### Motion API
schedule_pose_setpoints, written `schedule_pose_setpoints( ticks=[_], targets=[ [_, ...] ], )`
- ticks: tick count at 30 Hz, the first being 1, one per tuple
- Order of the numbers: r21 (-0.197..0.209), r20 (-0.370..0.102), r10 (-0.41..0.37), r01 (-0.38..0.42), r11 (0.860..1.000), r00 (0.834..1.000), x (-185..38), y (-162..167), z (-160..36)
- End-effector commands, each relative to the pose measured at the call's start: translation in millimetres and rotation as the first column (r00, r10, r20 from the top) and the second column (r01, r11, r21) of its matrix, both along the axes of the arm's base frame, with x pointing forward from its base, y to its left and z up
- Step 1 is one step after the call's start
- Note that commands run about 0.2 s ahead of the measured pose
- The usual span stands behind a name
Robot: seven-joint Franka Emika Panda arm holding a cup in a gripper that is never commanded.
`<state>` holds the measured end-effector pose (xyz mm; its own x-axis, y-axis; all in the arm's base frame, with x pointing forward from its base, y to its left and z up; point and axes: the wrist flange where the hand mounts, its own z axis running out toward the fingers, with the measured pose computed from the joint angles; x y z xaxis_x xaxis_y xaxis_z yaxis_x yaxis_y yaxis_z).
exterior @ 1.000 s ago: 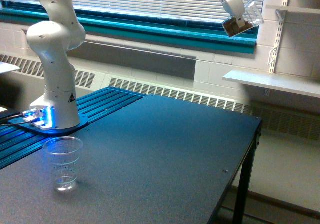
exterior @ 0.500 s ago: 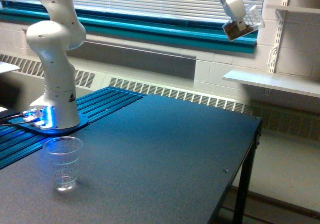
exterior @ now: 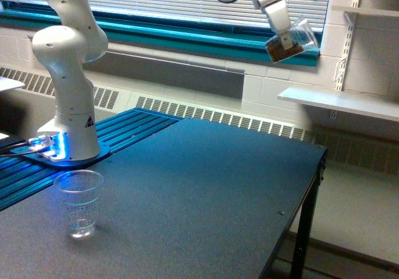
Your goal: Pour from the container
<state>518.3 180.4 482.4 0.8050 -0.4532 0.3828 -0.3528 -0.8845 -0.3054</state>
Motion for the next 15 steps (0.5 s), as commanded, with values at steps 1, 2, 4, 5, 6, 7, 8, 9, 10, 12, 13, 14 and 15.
schedule_pose_setpoints(
  ticks=[1, 2, 4, 5, 6, 7, 8, 9, 10, 12, 13, 14, 15],
  targets=[
    [0.012, 0.009, -0.155, 0.155, 0.988, 0.988, -2.6, -48.5, -2.8],
    [0.006, 0.005, -0.165, 0.165, 0.986, 0.986, -4.4, -53.6, -5.6],
    [0.009, 0.002, -0.191, 0.191, 0.981, 0.981, -10.0, -63.4, -7.1],
    [0.008, 0.000, -0.211, 0.211, 0.977, 0.977, -12.6, -70.8, -8.0],
    [0.006, -0.002, -0.225, 0.225, 0.974, 0.974, -14.0, -75.9, -9.6],
    [0.004, -0.004, -0.239, 0.239, 0.971, 0.971, -16.1, -81.0, -11.4],
    [0.001, -0.009, -0.252, 0.253, 0.968, 0.968, -18.6, -86.7, -14.0],
    [-0.002, -0.011, -0.269, 0.269, 0.963, 0.963, -21.6, -92.9, -16.6],
    [0.003, -0.009, -0.278, 0.278, 0.960, 0.960, -23.9, -95.6, -16.2],
    [0.004, -0.013, -0.299, 0.299, 0.954, 0.954, -30.5, -103.0, -17.1],
    [0.002, -0.016, -0.313, 0.313, 0.950, 0.950, -35.0, -108.1, -18.8],
    [0.003, -0.017, -0.322, 0.322, 0.947, 0.947, -38.2, -111.1, -19.2],
    [0.005, -0.018, -0.332, 0.332, 0.943, 0.943, -42.3, -114.5, -18.8]
  ],
)
